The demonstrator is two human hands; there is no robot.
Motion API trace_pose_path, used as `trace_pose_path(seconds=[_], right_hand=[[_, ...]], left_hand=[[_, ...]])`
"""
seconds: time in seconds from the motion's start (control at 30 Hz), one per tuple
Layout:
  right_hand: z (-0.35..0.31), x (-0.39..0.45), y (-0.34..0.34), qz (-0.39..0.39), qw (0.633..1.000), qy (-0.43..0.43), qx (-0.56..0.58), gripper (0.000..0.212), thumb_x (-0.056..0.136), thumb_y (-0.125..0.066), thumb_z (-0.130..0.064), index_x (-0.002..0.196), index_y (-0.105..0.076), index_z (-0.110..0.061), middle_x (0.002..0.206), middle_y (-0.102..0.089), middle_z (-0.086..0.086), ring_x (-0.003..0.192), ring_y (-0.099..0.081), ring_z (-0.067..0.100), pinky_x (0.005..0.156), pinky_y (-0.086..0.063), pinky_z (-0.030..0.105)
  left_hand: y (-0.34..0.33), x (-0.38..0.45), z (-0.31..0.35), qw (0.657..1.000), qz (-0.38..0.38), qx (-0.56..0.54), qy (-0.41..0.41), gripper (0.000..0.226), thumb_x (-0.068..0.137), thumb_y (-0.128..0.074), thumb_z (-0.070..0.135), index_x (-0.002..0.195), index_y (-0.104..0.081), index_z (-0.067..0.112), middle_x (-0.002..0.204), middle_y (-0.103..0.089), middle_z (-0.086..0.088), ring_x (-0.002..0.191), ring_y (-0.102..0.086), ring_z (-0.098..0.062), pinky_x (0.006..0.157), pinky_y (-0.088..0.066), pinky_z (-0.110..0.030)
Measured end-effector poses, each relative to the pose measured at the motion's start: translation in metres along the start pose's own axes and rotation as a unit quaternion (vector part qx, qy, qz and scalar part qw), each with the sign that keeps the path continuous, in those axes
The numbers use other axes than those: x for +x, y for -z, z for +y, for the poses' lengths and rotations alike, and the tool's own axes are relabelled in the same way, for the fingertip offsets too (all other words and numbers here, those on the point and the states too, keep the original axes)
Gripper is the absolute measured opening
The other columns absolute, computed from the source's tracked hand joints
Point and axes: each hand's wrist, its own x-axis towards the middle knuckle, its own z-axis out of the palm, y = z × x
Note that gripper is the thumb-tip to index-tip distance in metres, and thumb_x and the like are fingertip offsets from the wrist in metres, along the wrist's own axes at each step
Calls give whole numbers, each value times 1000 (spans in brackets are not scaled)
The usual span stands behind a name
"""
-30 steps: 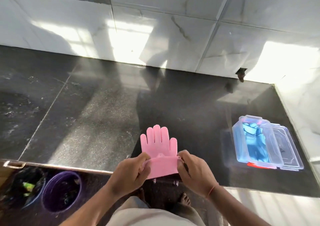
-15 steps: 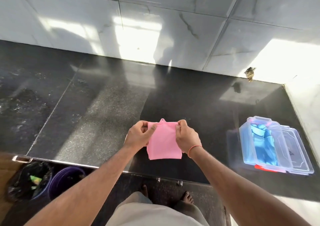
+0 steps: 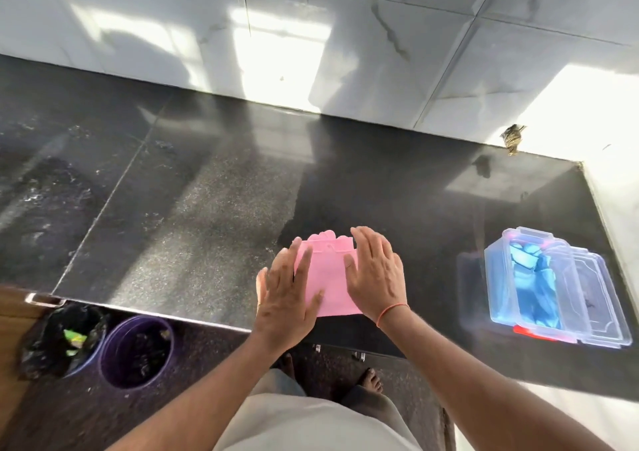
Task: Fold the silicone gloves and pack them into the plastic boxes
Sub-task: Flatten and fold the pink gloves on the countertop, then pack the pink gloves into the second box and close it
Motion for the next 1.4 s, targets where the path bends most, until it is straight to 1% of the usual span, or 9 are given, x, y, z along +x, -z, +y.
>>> trace_pose_path(seconds=[0.1,0.4,0.5,0.63,0.8,0.9,1.07,1.2,1.4], right_hand=[[4,-19,-11,-57,991,111,-55,65,112,-33,-42,172,-16,-24,181,-5,-11,167,0,15,128,-11,63],[10,-20,-27,-220,968,99,-71,68,112,-13,-56,168,22,-36,170,36,-25,156,38,6,130,6,66],[6,-20,-16,-187,981,55,10,73,111,-32,-52,171,6,-36,177,19,-23,163,22,10,131,2,56],[4,-29,-3,-68,979,-149,120,84,98,-64,-47,167,-26,-16,169,-29,4,150,-34,32,125,-34,45],[3,-18,6,-195,891,-333,239,75,85,-78,-50,145,-50,-14,135,-61,6,113,-69,28,89,-61,43],[2,-11,8,-206,863,-349,301,44,83,-84,-40,113,-69,-11,108,-77,7,94,-73,24,70,-58,36],[-5,-11,11,-240,777,-375,445,25,87,-87,-19,108,-78,-7,104,-83,9,93,-79,24,77,-66,40],[-3,-20,10,-204,798,-330,460,27,87,-86,-14,108,-74,-4,110,-80,16,102,-79,30,93,-65,51],[25,-32,32,-139,827,-286,463,29,87,-81,-25,108,-62,-23,116,-73,11,112,-71,34,98,-61,56]], left_hand=[[-9,-1,2,998,-3,47,-45,77,111,-36,49,177,-10,21,186,-1,-3,172,-6,-29,129,-21,-72],[-22,1,-2,995,-96,28,1,76,113,-13,65,176,9,29,185,18,1,171,15,-25,134,1,-66],[-10,0,-1,995,-93,-19,10,79,112,-27,59,175,12,31,183,23,4,171,13,-27,134,-8,-66],[11,-2,11,975,-10,-162,149,96,103,-66,33,176,-2,32,183,4,-4,163,-19,-32,130,-24,-51],[28,14,25,871,-70,-341,346,92,100,-69,20,175,-15,18,160,-55,-5,120,-66,-18,91,-60,-35],[26,28,25,840,-60,-360,401,79,95,-75,18,165,-40,8,133,-74,-4,117,-71,-23,101,-61,-44],[19,35,22,843,-114,-367,376,22,94,-84,26,113,-78,17,100,-82,1,97,-80,-25,76,-65,-38],[19,26,32,882,-60,-359,300,17,96,-83,33,111,-77,30,98,-82,5,93,-80,-16,70,-62,-28],[26,24,72,858,-55,-463,217,31,95,-86,31,120,-69,25,97,-76,19,85,-71,-1,71,-57,-18]])
